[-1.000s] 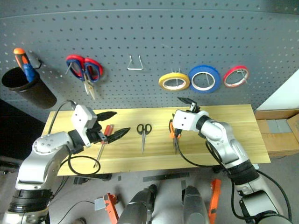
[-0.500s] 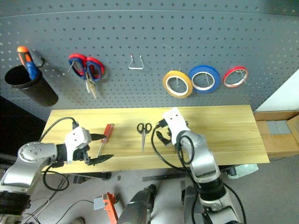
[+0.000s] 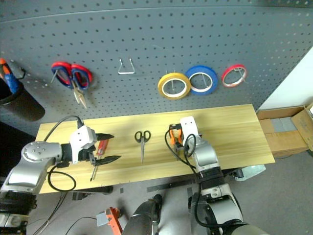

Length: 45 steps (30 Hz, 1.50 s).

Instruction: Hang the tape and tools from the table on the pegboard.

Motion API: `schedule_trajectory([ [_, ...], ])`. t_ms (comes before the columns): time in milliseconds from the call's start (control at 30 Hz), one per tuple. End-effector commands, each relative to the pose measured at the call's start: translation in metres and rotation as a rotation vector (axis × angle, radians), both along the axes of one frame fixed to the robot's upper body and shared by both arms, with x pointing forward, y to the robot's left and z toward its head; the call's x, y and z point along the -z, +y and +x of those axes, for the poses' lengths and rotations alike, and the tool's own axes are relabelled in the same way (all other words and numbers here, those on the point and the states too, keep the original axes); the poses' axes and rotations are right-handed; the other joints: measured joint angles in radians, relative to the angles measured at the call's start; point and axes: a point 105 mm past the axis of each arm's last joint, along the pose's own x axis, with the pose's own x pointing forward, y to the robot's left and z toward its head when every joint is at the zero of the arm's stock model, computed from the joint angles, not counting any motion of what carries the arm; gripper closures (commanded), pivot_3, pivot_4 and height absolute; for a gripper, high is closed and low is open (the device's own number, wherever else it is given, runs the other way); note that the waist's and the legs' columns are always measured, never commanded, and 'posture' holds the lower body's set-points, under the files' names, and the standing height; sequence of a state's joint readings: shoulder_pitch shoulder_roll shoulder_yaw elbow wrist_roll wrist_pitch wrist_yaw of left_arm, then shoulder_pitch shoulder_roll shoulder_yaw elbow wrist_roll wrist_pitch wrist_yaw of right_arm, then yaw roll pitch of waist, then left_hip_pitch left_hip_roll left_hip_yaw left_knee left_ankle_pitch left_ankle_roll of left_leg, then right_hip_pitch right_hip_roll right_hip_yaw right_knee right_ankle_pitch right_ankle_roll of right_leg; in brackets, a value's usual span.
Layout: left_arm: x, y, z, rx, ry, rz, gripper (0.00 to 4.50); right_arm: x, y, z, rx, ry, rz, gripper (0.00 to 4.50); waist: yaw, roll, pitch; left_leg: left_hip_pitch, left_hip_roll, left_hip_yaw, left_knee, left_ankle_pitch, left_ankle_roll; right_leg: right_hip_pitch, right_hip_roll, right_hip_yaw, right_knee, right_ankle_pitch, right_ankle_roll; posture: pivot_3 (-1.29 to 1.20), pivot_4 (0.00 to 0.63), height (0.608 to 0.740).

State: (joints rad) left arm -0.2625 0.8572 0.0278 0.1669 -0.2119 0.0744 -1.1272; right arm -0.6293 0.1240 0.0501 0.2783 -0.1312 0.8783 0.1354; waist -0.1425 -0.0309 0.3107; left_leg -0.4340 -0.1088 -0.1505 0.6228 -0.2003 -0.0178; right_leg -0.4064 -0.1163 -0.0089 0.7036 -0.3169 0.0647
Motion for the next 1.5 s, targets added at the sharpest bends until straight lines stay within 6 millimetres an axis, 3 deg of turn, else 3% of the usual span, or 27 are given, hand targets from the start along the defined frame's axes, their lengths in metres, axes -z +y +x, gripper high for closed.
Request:
schedule_trajectory([
  [33,-0.005,0.0,0.001,0.013,-0.021,0.0,0.0,-0.018,0.016,0.003,-0.028,-0.06,0.039,0.03,0.001,0.0,0.0,0.0,0.0,0.0,0.0,0.0,0.0,0.0,0.0,0.0,0.001,0.0,0.0,-0.16,0.323,0.74],
  [167,-0.007,0.001,0.002,0.006,-0.027,-0.006,0.0,-0.022,0.022,0.004,-0.04,-0.065,0.054,0.03,0.003,0.0,0.0,0.0,0.0,0.0,0.001,0.0,0.0,0.0,0.0,0.0,0.002,0.0,0.0,-0.16,0.322,0.74],
  [400,-0.007,0.0,0.003,0.005,-0.028,-0.007,0.0,-0.005,0.026,0.007,-0.04,-0.018,0.034,0.03,0.002,0.0,0.0,0.0,0.0,0.0,0.001,0.0,0.0,-0.001,0.0,0.0,0.002,0.0,0.0,-0.16,0.321,0.74],
  [667,-0.007,0.0,0.005,0.002,-0.034,-0.01,0.0,-0.001,0.045,0.012,-0.077,-0.007,0.03,0.03,0.002,0.0,0.0,0.0,0.0,0.0,0.001,0.0,0.0,-0.001,0.0,0.0,0.003,0.0,0.0,-0.15,0.32,0.74],
  [1067,-0.006,-0.002,0.005,-0.003,-0.039,-0.018,0.0,0.025,0.04,0.009,-0.129,0.0,-0.095,0.03,0.002,-0.002,-0.002,0.001,0.0,0.0,0.003,0.0,0.0,-0.001,0.001,0.0,0.006,0.0,0.0,-0.15,0.312,0.74],
  [1300,-0.005,-0.003,0.003,-0.023,-0.044,-0.047,0.0,0.024,0.046,0.004,-0.176,-0.042,-0.123,2.28,0.001,-0.003,-0.002,0.001,0.001,0.001,0.004,0.0,0.0,-0.001,0.001,0.001,0.008,0.0,0.0,-0.16,0.308,0.74],
  [1333,-0.005,-0.003,0.003,-0.026,-0.045,-0.051,0.0,0.023,0.046,0.004,-0.178,-0.05,-0.124,2.45,0.001,-0.003,-0.002,0.001,0.001,0.001,0.004,0.0,0.0,-0.001,0.001,0.001,0.008,0.0,0.0,-0.16,0.309,0.74],
  [1500,-0.01,0.002,0.006,-0.123,-0.091,-0.112,0.0,-0.01,0.058,0.003,-0.277,-0.242,-0.179,2.45,0.002,-0.002,-0.002,0.001,0.001,0.001,0.004,0.0,0.0,-0.003,0.001,0.001,0.009,0.0,0.0,-0.15,0.314,0.74],
])
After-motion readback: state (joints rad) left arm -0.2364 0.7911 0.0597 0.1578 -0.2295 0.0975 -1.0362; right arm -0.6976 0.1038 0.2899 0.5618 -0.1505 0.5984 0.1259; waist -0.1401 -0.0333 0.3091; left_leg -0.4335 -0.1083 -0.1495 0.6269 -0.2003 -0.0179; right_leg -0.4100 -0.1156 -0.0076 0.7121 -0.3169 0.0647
